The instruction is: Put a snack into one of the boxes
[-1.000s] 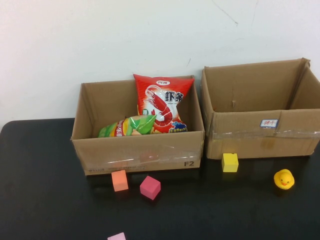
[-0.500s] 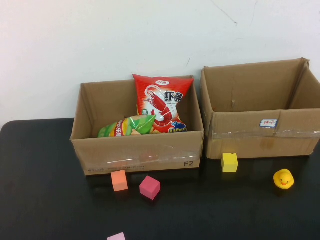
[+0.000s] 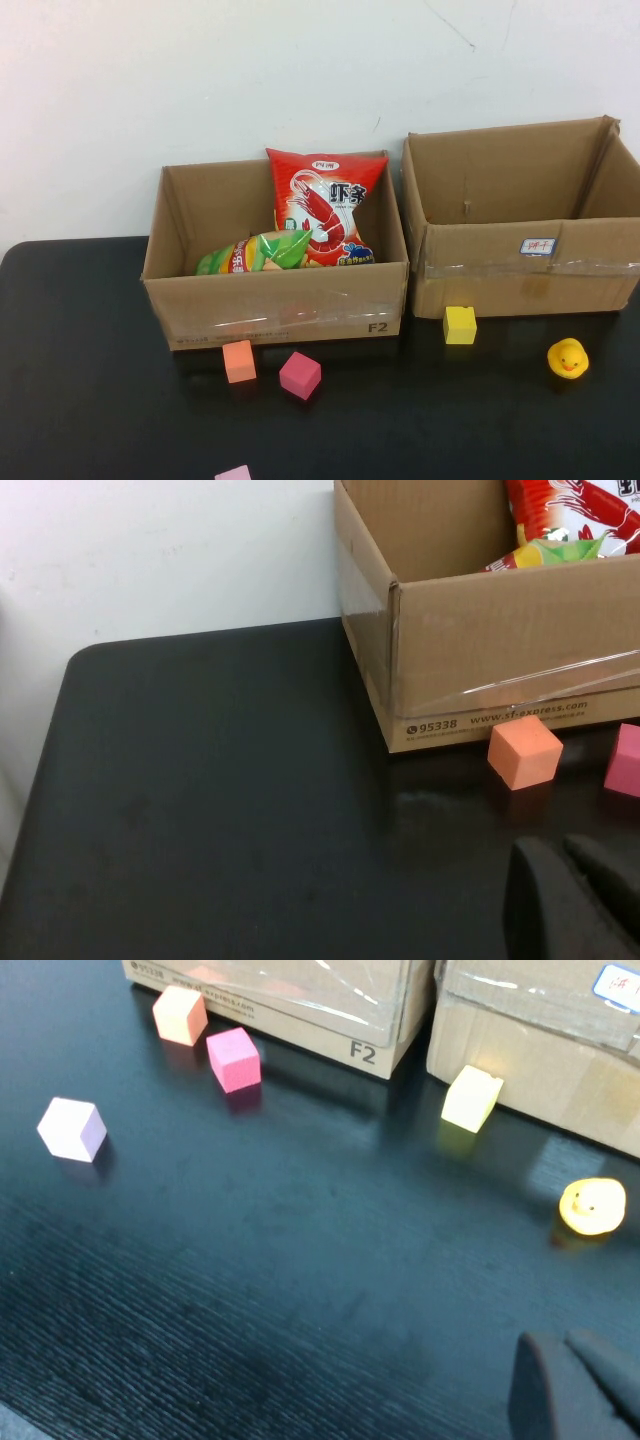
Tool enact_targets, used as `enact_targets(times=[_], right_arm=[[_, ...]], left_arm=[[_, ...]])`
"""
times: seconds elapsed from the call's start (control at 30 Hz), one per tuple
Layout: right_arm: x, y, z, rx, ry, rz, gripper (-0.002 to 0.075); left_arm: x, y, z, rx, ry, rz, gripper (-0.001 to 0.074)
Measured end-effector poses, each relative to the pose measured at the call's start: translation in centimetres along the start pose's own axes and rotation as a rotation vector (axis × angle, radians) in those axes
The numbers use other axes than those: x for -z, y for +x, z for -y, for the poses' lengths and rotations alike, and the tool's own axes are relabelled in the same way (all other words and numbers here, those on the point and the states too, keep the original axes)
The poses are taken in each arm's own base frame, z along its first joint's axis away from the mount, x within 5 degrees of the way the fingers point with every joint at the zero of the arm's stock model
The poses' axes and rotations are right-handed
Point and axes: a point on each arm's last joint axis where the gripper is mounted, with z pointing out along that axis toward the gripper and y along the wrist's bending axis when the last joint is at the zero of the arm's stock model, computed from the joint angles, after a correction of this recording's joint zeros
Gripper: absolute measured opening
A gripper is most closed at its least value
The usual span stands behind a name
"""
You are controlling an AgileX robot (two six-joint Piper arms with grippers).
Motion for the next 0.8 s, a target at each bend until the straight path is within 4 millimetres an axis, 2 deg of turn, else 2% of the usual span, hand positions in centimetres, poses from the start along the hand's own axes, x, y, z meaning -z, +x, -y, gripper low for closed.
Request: enact_targets(times=[0.53,0.7,0.8], right_arm=[[0.2,0.1,0.0,0.002,0.013,0.028,0.0001],[1.2,0.9,0.7,-0.022,0.189,0.133,0.0001],[0.9,1.7,1.2,-0.069,0.302,0.217,0.0001]], left_arm=[[0.0,0.0,0.0,0.000,0.000,0.000,-0.0001],[0.0,0.0,0.0,-0.001,0.002,0.000,-0.0001],[0.0,0.0,0.0,-0.001,0.002,0.000,-0.0001]])
